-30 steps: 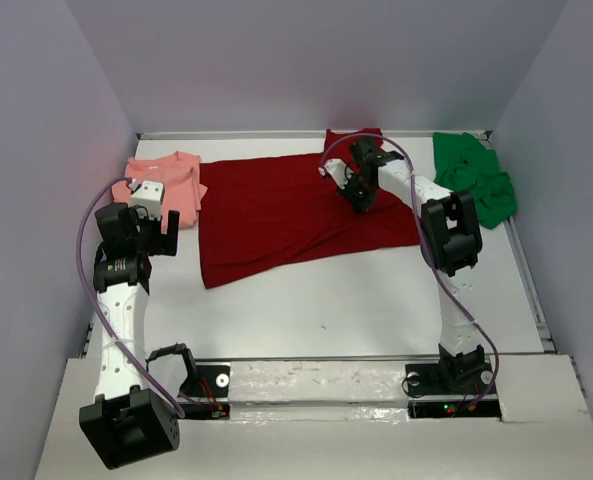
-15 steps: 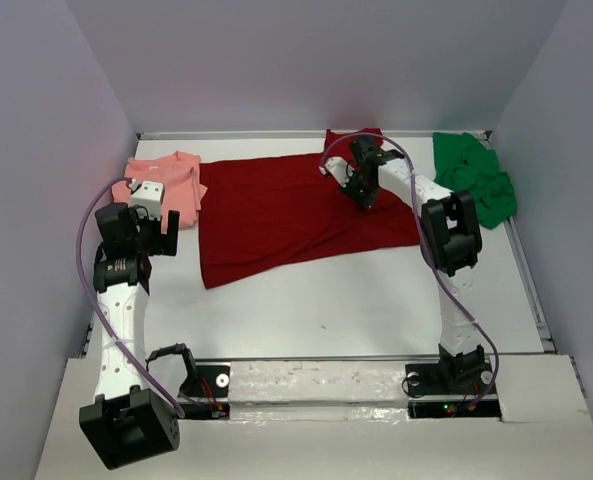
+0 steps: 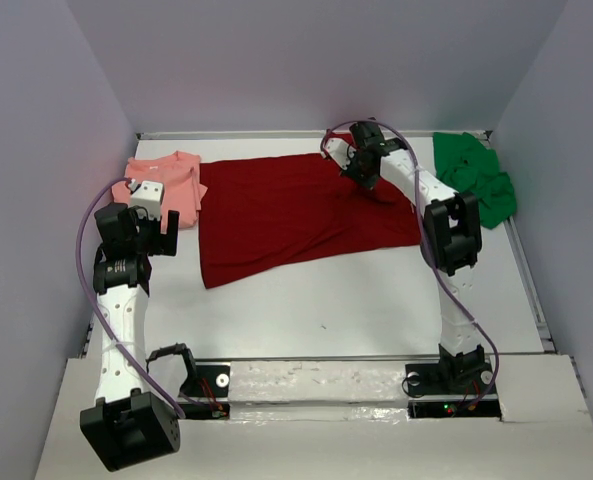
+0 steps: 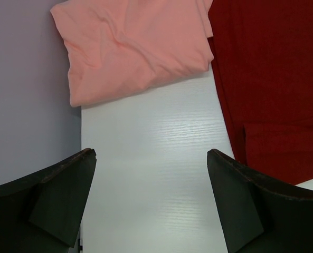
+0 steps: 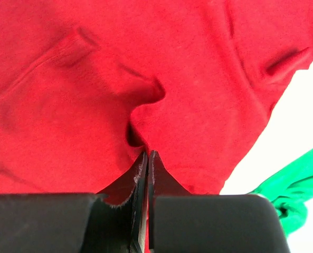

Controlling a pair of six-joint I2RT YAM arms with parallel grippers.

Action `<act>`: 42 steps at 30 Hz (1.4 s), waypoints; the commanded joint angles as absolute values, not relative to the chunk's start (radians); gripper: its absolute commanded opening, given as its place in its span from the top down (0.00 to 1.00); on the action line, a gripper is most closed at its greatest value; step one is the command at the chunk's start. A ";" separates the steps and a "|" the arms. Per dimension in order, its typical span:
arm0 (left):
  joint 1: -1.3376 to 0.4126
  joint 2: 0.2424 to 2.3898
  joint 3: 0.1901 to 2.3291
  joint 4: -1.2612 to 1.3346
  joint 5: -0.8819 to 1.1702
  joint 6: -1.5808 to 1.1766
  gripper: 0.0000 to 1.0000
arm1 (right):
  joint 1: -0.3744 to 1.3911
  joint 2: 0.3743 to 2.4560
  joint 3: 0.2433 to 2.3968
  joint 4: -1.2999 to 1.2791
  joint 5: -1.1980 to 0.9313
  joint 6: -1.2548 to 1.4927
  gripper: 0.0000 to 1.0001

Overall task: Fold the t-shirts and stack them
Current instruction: Fold the tshirt

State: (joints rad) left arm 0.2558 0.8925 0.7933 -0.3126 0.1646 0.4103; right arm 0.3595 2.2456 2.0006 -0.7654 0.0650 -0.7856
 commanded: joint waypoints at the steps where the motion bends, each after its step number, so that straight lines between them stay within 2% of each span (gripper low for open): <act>1: 0.259 0.877 0.788 -0.310 0.166 0.416 0.01 | 0.354 2.283 2.013 -0.681 0.121 -0.815 1.00; 23: 0.259 0.882 0.781 -0.304 0.160 0.417 0.01 | 0.327 2.425 2.040 -0.462 0.333 -0.880 1.00; 42: 0.259 0.882 0.779 -0.304 0.161 0.417 0.01 | 0.318 2.447 2.079 -0.428 0.356 -0.908 1.00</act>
State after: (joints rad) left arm 0.2558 0.8928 0.7914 -0.3134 0.1570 0.4103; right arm 0.3264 2.4340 2.0289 -0.4805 0.3336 -0.8913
